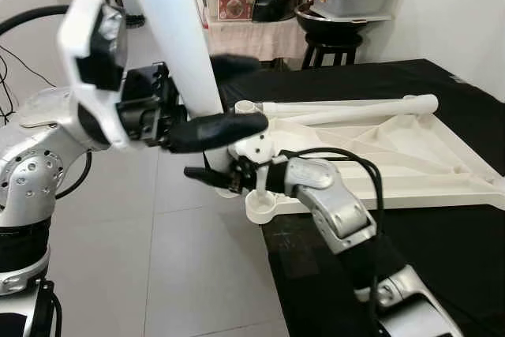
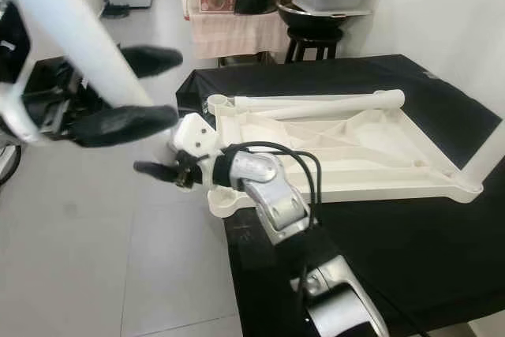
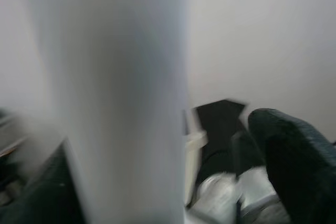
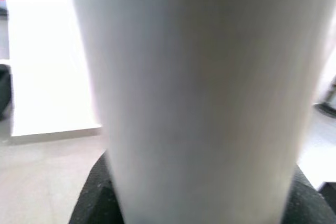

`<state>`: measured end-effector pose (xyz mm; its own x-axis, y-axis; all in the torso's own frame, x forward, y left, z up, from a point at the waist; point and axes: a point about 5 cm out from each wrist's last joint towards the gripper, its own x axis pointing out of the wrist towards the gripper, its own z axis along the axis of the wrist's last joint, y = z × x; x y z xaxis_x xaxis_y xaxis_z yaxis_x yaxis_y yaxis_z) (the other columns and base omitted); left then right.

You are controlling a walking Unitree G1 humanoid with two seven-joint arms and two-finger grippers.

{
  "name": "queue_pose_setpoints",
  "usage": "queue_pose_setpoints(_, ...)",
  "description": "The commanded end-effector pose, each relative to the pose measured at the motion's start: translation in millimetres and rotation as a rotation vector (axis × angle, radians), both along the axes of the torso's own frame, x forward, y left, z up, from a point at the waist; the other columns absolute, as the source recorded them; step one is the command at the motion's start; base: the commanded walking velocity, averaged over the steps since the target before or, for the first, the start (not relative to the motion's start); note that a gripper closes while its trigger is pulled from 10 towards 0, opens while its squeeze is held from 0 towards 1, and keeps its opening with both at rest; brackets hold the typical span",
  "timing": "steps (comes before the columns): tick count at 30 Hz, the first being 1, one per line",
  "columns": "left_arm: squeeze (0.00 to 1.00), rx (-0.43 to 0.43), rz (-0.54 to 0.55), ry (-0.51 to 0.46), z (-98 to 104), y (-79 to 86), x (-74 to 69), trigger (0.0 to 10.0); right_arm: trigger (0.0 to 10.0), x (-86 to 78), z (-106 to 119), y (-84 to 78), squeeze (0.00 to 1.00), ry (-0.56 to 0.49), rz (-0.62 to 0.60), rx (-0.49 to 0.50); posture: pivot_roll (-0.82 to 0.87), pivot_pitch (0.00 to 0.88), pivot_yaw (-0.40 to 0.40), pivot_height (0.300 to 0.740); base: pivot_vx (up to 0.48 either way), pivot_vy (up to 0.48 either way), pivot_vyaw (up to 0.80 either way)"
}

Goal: Building children table

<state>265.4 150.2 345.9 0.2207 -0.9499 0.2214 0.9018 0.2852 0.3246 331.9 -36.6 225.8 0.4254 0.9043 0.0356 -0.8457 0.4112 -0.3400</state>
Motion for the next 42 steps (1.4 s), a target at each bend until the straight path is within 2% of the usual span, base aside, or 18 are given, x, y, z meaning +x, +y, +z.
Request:
queue_pose_setpoints(1,1.00,-0.027,0.301,-0.010,-2.5,32.8,16.2,10.0,0.0,15.4,7.5,-22.3,0.00,0.022,-0.117,0.082,0.06,0.038,0.003,0.740,0.000,0.000,0.00)
queue_pose_setpoints(2,1.00,-0.027,0.301,-0.010,-2.5,32.8,16.2,10.0,0.0,15.4,7.5,-22.3,0.00,0.022,-0.117,0.082,0.06,0.038,0.003,0.740,0.000,0.000,0.00)
queue_pose_setpoints(4,1.00,-0.055,0.513,0.007,-4.8,64.0,21.1,10.0,0.0,21.0,8.0,-34.2,0.00,0.045,-0.146,0.113,0.07,0.061,0.005,0.740,0.000,0.000,0.00)
queue_pose_setpoints(5,1.00,-0.055,0.513,0.007,-4.8,64.0,21.1,10.0,0.0,21.0,8.0,-34.2,0.00,0.045,-0.146,0.113,0.07,0.061,0.005,0.740,0.000,0.000,0.00)
queue_pose_setpoints(6,1.00,-0.032,0.644,0.030,-16.2,85.8,14.2,10.0,0.0,26.6,9.1,-50.0,0.00,0.065,-0.168,0.146,0.07,0.078,0.005,0.740,0.000,0.000,0.00)
queue_pose_setpoints(16,1.00,-0.001,0.659,0.085,-32.7,89.5,2.6,10.0,0.0,30.2,9.5,-61.9,0.00,0.074,-0.180,0.171,0.08,0.093,0.002,0.740,0.000,0.000,0.00)
queue_pose_setpoints(17,0.00,0.019,0.609,0.158,-55.7,77.7,-11.1,10.0,0.0,29.1,10.2,-67.3,0.00,0.086,-0.149,0.196,0.09,0.137,0.000,0.740,0.000,0.000,0.00)
queue_pose_setpoints(18,0.00,0.120,0.507,0.313,-112.3,38.2,-39.2,10.0,10.0,16.8,6.8,-62.4,0.00,0.112,-0.022,0.216,0.10,0.205,0.001,0.740,0.000,0.000,0.00)
queue_pose_setpoints(19,0.00,0.148,0.415,0.436,-148.8,4.8,-75.0,10.0,10.0,2.9,5.2,-55.8,0.00,0.115,0.104,0.248,0.10,0.220,-0.002,0.740,0.000,0.000,0.00)
queue_pose_setpoints(20,0.00,0.148,0.415,0.436,-148.8,4.8,-75.0,10.0,10.0,2.9,5.2,-55.8,0.00,0.115,0.104,0.248,0.10,0.220,-0.002,0.740,0.000,0.000,0.00)
queue_pose_setpoints(21,0.00,0.121,0.376,0.528,-165.9,-16.2,-104.0,10.0,10.0,-7.8,2.1,-48.8,0.00,0.141,0.207,0.253,0.10,0.230,-0.003,0.740,0.000,0.000,0.00)
queue_pose_setpoints(23,0.00,0.121,0.376,0.528,-165.9,-16.2,-104.0,10.0,10.0,-7.8,2.1,-48.8,0.00,0.141,0.207,0.253,0.10,0.230,-0.003,0.740,0.000,0.000,0.00)
queue_pose_setpoints(24,0.00,0.098,0.368,0.573,-171.8,-25.9,-118.1,10.0,10.0,-14.2,0.2,-44.1,0.00,0.159,0.263,0.251,0.10,0.234,-0.002,0.740,0.000,0.000,0.00)
queue_pose_setpoints(26,0.00,0.139,0.414,0.578,-180.1,-27.5,-133.2,10.0,10.0,-15.5,-2.9,-39.9,0.00,0.168,0.296,0.226,0.11,0.259,-0.006,0.740,0.000,0.000,0.00)
queue_pose_setpoints(28,0.00,0.150,0.485,0.553,-180.9,-24.1,-135.6,10.0,10.0,-11.9,-3.6,-39.9,0.00,0.162,0.293,0.212,0.11,0.266,-0.006,0.740,0.000,0.000,0.00)
queue_pose_setpoints(30,0.00,0.150,0.485,0.553,-180.9,-24.1,-135.6,10.0,10.0,-11.9,-3.6,-39.9,0.00,0.162,0.293,0.212,0.11,0.266,-0.006,0.740,0.000,0.000,0.00)
queue_pose_setpoints(39,0.00,0.206,0.770,0.334,-171.8,-5.7,-117.7,10.0,10.0,-13.7,-4.5,-43.7,0.00,0.175,0.357,0.207,0.11,0.300,-0.019,0.740,0.000,0.000,0.00)
queue_pose_setpoints(42,0.00,0.226,0.801,0.275,-171.8,-4.1,-115.8,10.0,10.0,-7.1,-3.6,-51.1,0.00,0.170,0.358,0.192,0.12,0.310,-0.020,0.740,0.000,0.000,0.00)
